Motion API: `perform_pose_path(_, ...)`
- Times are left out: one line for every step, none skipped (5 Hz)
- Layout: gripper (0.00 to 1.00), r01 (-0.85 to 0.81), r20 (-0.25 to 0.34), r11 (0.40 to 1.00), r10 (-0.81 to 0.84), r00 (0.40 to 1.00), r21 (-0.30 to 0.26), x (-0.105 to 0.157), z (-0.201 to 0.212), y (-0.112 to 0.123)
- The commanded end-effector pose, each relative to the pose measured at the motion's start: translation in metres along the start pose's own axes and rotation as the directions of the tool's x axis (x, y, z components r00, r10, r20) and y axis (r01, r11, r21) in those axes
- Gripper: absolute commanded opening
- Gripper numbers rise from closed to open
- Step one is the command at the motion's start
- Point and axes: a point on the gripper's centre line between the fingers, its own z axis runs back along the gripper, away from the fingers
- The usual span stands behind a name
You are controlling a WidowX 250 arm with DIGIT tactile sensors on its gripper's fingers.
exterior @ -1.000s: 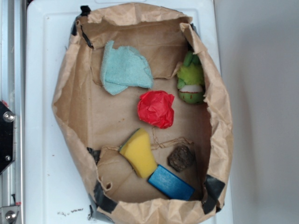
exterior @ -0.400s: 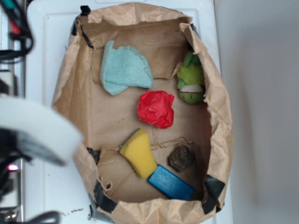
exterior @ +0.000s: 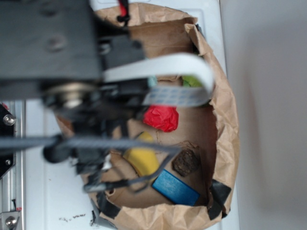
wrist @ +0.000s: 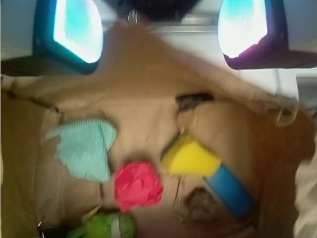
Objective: Grab the blue cloth.
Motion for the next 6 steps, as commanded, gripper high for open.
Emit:
perform_pose_path(1.0,-0.089,0.078,0.996,0.09,0.993,-0.01,0.028,-0.002,0.025)
perform_pose_path(1.0,-0.14,0.109,0.99,0.136,0.985,0.022,0.031,-0.02,0.032)
perform_pose_path(1.0,-0.133,0.104,0.989,0.126,0.987,0.063,0.03,-0.034,0.035)
perform_pose_path(1.0,-0.127,0.109,0.988,0.118,0.987,0.086,0.03,-0.04,0.039)
perform_pose_path(1.0,-0.099,0.14,0.987,0.081,0.987,0.123,0.028,-0.041,0.037)
perform_pose_path(1.0,-0.099,0.14,0.987,0.081,0.987,0.123,0.028,-0.041,0.037)
